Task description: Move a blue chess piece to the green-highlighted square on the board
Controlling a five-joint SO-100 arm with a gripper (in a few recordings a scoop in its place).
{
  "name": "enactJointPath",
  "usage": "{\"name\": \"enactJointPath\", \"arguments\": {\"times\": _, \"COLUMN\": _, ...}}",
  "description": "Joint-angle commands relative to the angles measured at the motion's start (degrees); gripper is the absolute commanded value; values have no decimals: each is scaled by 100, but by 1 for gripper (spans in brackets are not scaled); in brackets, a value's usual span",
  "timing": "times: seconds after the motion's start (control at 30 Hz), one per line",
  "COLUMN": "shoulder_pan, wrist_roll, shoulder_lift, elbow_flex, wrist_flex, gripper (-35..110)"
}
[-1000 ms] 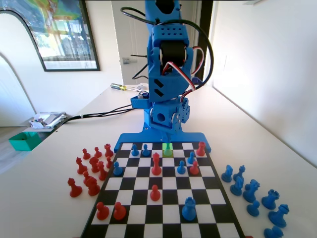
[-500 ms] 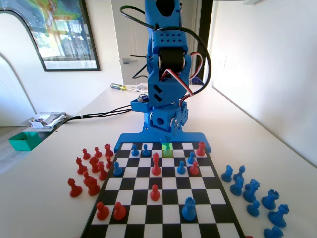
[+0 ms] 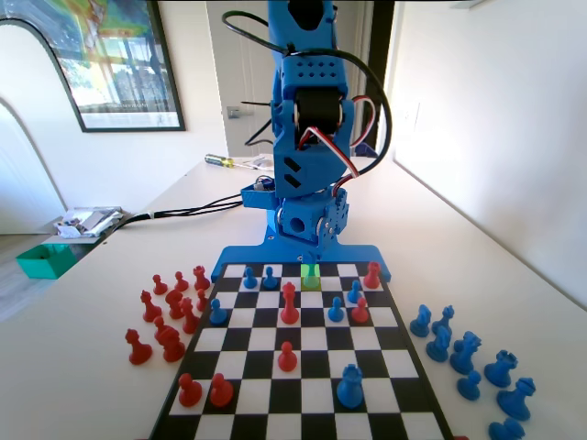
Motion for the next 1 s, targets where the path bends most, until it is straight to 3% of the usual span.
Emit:
{"name": "enactJointPath", "arguments": {"times": 0.0, "shoulder_pan": 18, "wrist_roll": -105, "shoulder_lift": 79, "elbow_flex": 35, "wrist_flex": 26, "gripper": 1}}
{"name": "enactJointPath", "arguments": {"times": 0.4, "shoulder_pan": -9, "wrist_roll": -141, "shoulder_lift": 299, "elbow_flex": -633, "wrist_flex": 1318, "gripper": 1}}
{"name": "enactJointPath", "arguments": {"times": 0.97, "shoulder_pan": -299, "wrist_roll": -105, "shoulder_lift": 729, "elbow_flex": 501, "wrist_flex": 457, "gripper": 1}}
